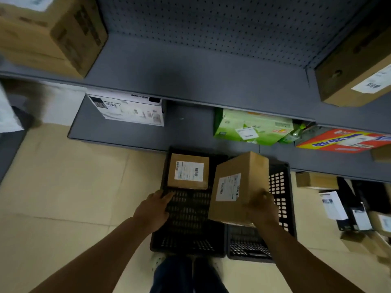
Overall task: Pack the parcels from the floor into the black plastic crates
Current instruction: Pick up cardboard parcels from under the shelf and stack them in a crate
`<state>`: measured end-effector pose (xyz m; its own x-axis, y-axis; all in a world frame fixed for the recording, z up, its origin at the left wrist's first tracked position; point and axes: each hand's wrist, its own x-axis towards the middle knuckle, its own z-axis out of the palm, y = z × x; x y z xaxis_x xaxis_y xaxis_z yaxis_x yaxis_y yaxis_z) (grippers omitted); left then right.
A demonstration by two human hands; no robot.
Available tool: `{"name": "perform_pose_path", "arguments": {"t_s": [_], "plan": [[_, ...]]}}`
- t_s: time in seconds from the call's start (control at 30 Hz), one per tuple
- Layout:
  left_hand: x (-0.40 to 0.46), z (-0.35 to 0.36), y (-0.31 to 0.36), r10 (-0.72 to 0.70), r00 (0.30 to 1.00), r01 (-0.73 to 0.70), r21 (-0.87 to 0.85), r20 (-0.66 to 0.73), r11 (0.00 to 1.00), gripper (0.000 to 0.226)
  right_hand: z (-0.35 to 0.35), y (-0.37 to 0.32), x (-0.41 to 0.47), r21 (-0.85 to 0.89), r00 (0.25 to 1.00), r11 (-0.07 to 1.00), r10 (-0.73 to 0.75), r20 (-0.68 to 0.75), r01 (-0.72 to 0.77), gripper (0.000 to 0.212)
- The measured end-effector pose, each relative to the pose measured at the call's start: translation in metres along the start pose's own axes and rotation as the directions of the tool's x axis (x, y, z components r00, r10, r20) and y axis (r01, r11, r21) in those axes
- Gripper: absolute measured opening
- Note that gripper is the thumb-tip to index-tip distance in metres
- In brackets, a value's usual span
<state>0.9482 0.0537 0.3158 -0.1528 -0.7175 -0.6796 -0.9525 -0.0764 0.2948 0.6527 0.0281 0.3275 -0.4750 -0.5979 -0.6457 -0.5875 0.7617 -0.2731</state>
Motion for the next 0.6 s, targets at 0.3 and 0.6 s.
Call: {"name": "perform_pose_path", "arguments": {"t_s": [0.3,0.6], "plan": [[0.102,0.044,-0.016,0.007,0.999,-0.010,0.054,0.050,0.998,0.066,0.062,-0.014,0.059,-0.078,0.997,0.996,-0.038,-0.070,0.032,0.092],[0.183,0.088,-0.016,0.002,0.999,-0.009,0.161,0.046,0.987,0.072,0.123,-0.012,0.094,-0.070,0.984,0.993,-0.103,-0.144,0.094,0.091]]}}
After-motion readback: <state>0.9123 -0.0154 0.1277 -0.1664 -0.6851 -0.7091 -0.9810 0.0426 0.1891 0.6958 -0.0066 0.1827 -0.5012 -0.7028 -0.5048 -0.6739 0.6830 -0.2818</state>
